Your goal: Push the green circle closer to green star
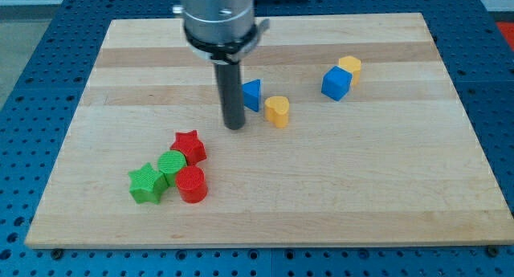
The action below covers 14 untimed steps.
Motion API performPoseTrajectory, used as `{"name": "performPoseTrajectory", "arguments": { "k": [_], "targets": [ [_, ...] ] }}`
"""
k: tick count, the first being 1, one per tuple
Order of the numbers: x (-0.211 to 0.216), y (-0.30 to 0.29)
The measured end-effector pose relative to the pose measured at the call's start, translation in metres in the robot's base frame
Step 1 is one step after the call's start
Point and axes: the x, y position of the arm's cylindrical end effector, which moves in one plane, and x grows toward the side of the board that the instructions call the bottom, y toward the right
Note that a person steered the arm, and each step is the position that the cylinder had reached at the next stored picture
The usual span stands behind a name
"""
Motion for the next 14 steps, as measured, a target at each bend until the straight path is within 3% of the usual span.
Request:
{"name": "performPoseTrajectory", "arguments": {
  "k": [6, 8, 11, 14],
  "targets": [
    [0.000, 0.060],
    [-0.001, 0.143],
    [-0.059, 0.182],
    [-0.075, 0.156]
  ]
}}
